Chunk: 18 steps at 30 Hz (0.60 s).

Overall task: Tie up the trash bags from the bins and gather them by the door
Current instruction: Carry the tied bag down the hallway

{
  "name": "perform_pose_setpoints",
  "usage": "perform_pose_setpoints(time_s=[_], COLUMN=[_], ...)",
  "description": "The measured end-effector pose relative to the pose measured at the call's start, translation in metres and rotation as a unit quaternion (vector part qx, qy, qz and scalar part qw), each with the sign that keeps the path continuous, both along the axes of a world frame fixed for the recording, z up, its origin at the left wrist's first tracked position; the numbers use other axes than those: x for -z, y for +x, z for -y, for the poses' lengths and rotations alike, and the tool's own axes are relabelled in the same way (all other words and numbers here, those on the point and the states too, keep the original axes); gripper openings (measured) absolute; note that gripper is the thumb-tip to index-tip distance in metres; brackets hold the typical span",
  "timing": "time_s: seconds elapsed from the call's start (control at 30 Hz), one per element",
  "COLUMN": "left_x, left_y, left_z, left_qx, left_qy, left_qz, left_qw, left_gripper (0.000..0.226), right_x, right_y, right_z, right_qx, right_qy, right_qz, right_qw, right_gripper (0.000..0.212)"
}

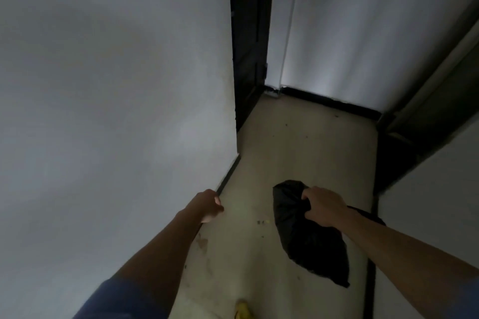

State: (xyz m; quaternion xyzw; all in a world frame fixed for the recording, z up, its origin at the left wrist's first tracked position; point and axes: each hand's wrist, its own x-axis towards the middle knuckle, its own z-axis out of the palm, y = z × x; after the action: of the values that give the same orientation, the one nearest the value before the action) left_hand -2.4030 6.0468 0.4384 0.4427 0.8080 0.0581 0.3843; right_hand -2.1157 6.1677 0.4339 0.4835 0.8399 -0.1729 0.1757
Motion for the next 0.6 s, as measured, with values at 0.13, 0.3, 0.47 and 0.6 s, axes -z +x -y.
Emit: perform_pose_setpoints(time_s=[0.13, 0.3, 0.47, 0.6], left_x=[0.004, 0.035, 0.070, 0.091], left_y=[-0.021, -0.044, -0.055, -0.053], left_z=[-0.088, -0.180, -0.257, -0.298], left_qx=[-0.004, -0.060, -0.163, -0.237], left_qy=[-0.009, -0.036, -0.057, -0.060], left_qz=[0.002, 0.010, 0.029, 0.056], left_qw=[1.000, 0.998, 0.985, 0.968], left_gripper=[0.022, 0.023, 0.022, 0.022], right_x=[0.008, 0.045, 0.090, 0.105], right_y=[-0.028, -0.072, -0.125, -0.164], right_z=[-0.096, -0.219, -0.330, -0.393], right_qx=[-0.007, -0.049, -0.130, -0.178], right_qy=[-0.021, -0.053, -0.108, -0.130], right_qz=[0.005, 0.020, 0.036, 0.051], right_qw=[1.000, 0.997, 0.985, 0.974], right_gripper=[0.046, 0.047, 0.053, 0.054])
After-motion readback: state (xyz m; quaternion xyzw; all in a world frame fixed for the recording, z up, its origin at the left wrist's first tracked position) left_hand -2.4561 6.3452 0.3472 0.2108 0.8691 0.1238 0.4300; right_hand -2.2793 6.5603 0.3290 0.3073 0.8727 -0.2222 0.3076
